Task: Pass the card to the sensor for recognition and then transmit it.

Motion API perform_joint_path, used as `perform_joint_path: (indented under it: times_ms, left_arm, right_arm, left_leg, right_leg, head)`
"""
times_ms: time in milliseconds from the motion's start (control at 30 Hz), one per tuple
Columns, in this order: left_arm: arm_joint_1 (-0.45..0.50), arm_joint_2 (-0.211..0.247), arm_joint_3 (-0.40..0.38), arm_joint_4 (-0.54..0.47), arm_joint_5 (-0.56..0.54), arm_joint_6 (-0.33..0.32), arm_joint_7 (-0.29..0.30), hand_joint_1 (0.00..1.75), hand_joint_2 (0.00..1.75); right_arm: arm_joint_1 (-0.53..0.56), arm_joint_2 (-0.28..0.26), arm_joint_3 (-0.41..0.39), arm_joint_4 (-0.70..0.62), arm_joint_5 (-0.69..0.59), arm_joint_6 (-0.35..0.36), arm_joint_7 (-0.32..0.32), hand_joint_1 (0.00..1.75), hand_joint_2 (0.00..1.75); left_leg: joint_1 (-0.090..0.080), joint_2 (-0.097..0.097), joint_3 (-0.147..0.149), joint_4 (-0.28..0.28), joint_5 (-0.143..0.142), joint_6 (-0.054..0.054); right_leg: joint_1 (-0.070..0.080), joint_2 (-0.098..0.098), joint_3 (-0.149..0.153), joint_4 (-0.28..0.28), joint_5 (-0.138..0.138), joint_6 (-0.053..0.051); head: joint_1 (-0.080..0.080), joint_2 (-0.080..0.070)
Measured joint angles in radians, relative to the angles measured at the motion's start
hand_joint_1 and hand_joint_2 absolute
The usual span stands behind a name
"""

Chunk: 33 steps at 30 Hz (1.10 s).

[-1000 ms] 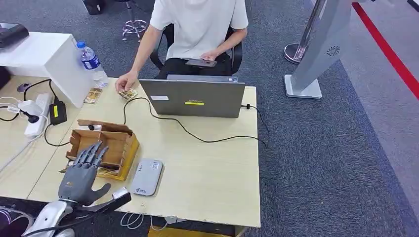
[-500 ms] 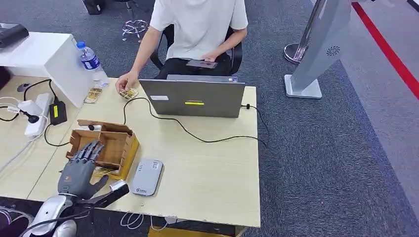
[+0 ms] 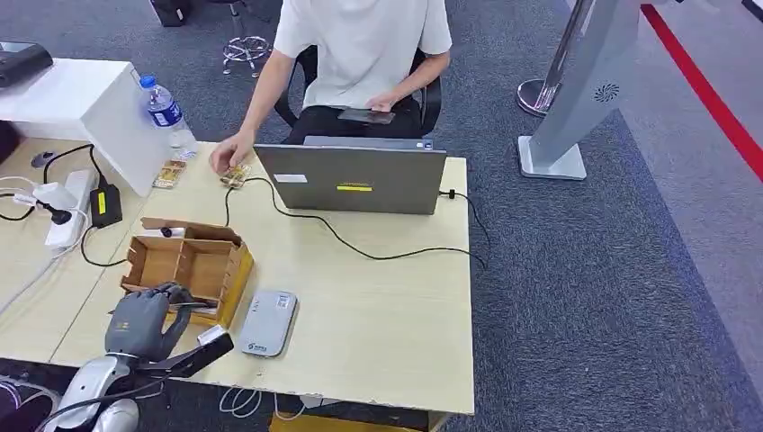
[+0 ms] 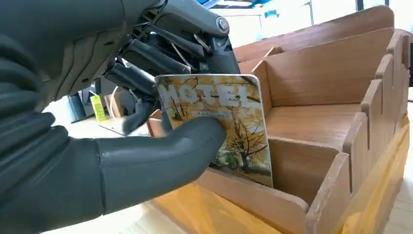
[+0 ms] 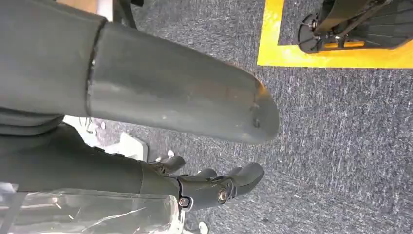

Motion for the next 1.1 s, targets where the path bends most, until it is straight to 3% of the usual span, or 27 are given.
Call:
perform_joint_path:
  times_ms: [200,300,433,567,700,800,867,1000,1100]
  left_arm:
    - [0.000,-0.022,0.019,-0.001,0.016,0.026,-0.036,1.75,1.75]
    - [0.015,-0.020,0.019,-0.031,0.034,-0.004,-0.053,1.75,1.75]
    - [0.076,0.002,0.019,-0.161,0.070,-0.067,-0.074,1.75,1.75]
    - [0.148,0.050,0.018,-0.324,0.126,-0.079,-0.127,1.75,1.75]
    - [0.132,0.096,0.018,-0.422,0.192,-0.119,-0.145,1.75,1.75]
    - [-0.010,0.096,0.017,-0.398,0.211,-0.133,-0.126,1.75,1.75]
    - [-0.163,0.083,0.015,-0.319,0.180,-0.096,-0.116,1.75,1.75]
    - [-0.503,0.031,-0.006,-0.008,0.055,0.154,-0.113,1.75,1.75]
    - [-0.729,-0.004,-0.027,0.294,0.005,0.270,-0.124,1.75,1.75]
  right_arm:
    - [0.000,0.000,-0.004,0.000,0.008,0.001,0.000,0.00,0.00]
    - [0.000,0.000,-0.014,0.000,0.006,0.001,0.000,0.00,0.00]
    - [0.001,0.000,-0.028,0.000,0.000,0.000,-0.001,0.00,0.00]
    - [0.002,0.000,-0.048,0.000,-0.002,0.001,-0.003,0.00,0.00]
    - [0.001,0.000,-0.061,0.000,0.011,0.005,-0.005,0.00,0.00]
    - [-0.001,0.000,-0.063,0.000,0.042,0.014,-0.005,0.00,0.00]
    - [-0.012,0.000,-0.062,-0.001,0.072,0.024,0.000,0.00,0.00]
    - [-0.057,0.001,-0.036,-0.004,0.153,0.066,0.040,0.00,0.00]
    - [-0.090,0.003,-0.011,-0.005,0.195,0.090,0.060,0.00,0.00]
  left_leg:
    - [0.000,0.000,0.000,0.000,0.000,0.000]
    - [0.000,0.000,0.000,0.000,0.000,0.000]
    - [0.000,0.000,0.000,0.000,0.000,0.000]
    - [0.000,0.000,0.000,0.000,-0.001,0.000]
    - [0.000,-0.002,0.000,0.000,-0.001,0.000]
    - [0.000,-0.010,-0.001,0.000,0.003,0.000]
    - [0.000,-0.014,-0.002,0.000,0.006,0.000]
    - [0.000,-0.014,-0.005,0.000,0.013,-0.001]
    - [0.000,-0.012,-0.005,0.000,0.015,-0.001]
  right_leg:
    - [0.000,0.000,0.000,0.000,0.000,0.000]
    - [0.000,0.000,0.000,0.000,0.000,0.000]
    - [0.000,0.001,-0.001,0.000,0.000,0.000]
    - [0.000,0.000,-0.001,0.000,-0.001,0.000]
    - [0.000,-0.002,-0.002,0.000,-0.002,0.001]
    - [0.000,-0.009,-0.001,0.000,-0.001,0.001]
    - [0.000,-0.014,-0.001,0.000,0.001,-0.001]
    - [0.000,-0.013,-0.002,0.000,0.009,-0.001]
    - [0.000,-0.011,-0.003,0.001,0.012,-0.001]
  head:
    - [0.000,0.000]
    - [-0.001,0.000]
    - [-0.001,0.000]
    - [0.000,0.000]
    - [0.000,0.000]
    - [0.000,0.000]
    - [0.000,0.000]
    - [-0.001,0.000]
    - [-0.001,0.000]
